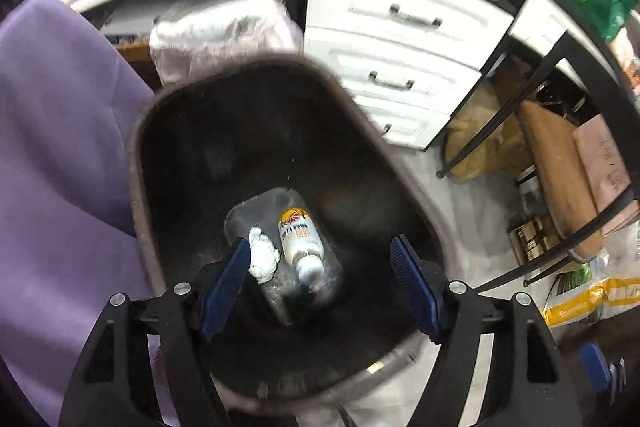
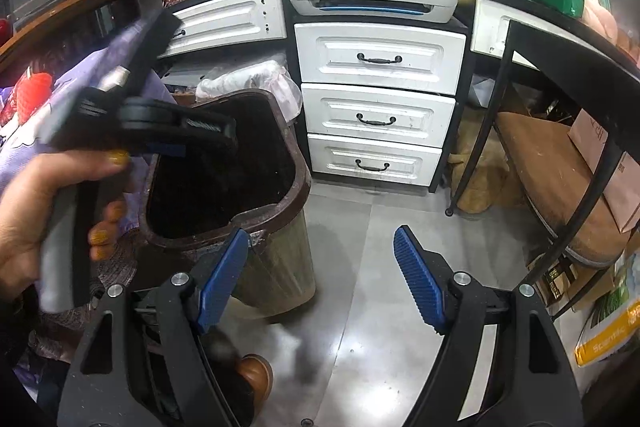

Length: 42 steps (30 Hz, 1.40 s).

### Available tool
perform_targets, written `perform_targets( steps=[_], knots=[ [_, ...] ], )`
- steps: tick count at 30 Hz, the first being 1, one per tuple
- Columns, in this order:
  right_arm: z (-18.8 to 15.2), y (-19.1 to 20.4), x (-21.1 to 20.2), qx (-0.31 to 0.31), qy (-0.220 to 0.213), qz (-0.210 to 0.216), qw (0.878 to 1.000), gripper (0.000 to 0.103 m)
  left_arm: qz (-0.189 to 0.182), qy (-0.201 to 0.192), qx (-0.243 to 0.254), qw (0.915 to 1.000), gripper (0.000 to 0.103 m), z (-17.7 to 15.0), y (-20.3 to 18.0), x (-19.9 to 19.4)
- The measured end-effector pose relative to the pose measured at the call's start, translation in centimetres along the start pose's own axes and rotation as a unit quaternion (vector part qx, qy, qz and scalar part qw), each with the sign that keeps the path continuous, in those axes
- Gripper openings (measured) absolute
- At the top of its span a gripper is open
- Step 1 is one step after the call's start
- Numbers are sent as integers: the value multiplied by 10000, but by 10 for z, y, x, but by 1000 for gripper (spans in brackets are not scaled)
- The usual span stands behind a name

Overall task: Collect trash
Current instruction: 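Carry the drink bottle over the bin and open the left tool, then return both tools to the table and grasp the yogurt cup with the left tool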

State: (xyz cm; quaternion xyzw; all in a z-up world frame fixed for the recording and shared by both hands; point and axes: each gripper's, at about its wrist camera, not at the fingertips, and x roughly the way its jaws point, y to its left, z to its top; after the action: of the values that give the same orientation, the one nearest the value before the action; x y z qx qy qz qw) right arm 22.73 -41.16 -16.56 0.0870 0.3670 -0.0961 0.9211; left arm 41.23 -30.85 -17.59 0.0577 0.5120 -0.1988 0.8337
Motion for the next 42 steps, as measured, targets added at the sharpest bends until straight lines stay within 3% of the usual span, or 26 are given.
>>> perform_targets(
  steps=[7,13,20,27,36,42],
  knots=[
    [9,14,-13,-157,-168,69,9997,76,-131,-1094,200,9937,80,-27,1,-108],
    [19,41,-29,-419,-335,294,9981,79,-139,-1691,461,9844,88,-61,8,-180],
    [28,87,-51,-820,-467,695,9931,81,-75,-1927,432,9803,91,-89,39,-230],
    [41,146,-71,-1298,-513,1318,9814,82,284,-2104,318,9767,94,-109,87,-272],
    [51,222,-87,-1781,-501,2046,9612,83,936,-1927,-140,9767,94,-145,178,-303],
    [54,258,-92,-2055,-528,2208,9520,83,1421,-1961,-779,9671,94,-165,252,-327]
  ],
)
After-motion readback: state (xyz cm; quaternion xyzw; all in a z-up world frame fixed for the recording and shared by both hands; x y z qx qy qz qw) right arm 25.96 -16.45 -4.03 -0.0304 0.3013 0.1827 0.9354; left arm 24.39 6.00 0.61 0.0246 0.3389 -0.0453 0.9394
